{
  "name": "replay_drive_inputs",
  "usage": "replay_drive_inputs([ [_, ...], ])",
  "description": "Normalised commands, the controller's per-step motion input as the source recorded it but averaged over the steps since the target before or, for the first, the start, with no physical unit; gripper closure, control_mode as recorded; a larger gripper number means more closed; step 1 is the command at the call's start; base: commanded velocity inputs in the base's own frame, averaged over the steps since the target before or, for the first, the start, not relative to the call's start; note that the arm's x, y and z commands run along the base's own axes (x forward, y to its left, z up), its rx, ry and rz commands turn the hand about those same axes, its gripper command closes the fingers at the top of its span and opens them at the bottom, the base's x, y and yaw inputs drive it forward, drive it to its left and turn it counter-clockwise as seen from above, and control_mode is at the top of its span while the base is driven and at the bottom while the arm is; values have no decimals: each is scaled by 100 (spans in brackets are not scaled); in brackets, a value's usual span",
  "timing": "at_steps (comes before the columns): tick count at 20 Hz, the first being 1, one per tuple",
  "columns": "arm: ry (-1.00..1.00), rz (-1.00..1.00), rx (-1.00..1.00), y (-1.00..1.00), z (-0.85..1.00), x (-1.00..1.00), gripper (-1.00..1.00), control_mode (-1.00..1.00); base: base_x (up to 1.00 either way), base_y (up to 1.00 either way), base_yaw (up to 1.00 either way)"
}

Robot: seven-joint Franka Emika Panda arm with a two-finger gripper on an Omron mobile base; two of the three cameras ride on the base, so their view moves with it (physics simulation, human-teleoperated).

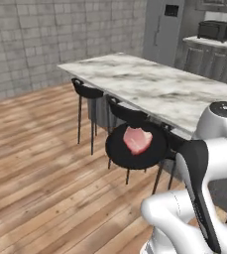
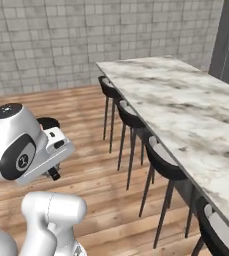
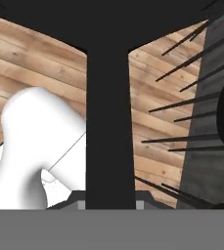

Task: Pick up the pan with the steak in it and place it on the dining table. Then place the steak on the plate.

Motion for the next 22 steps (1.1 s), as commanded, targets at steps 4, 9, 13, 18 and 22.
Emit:
replay_drive_inputs([
  [4, 0, 0, 0, 0, 0, 0, 100, 100, 0, 0, -50],
  [9, 0, 0, 0, 0, 0, 0, 100, 100, 0, 0, -50],
  [13, 0, 0, 0, 0, 0, 0, 100, 100, 0, 0, -50],
  [18, 0, 0, 0, 0, 0, 0, 100, 100, 0, 0, -50],
  [22, 0, 0, 0, 0, 0, 0, 100, 100, 0, 0, -50],
])
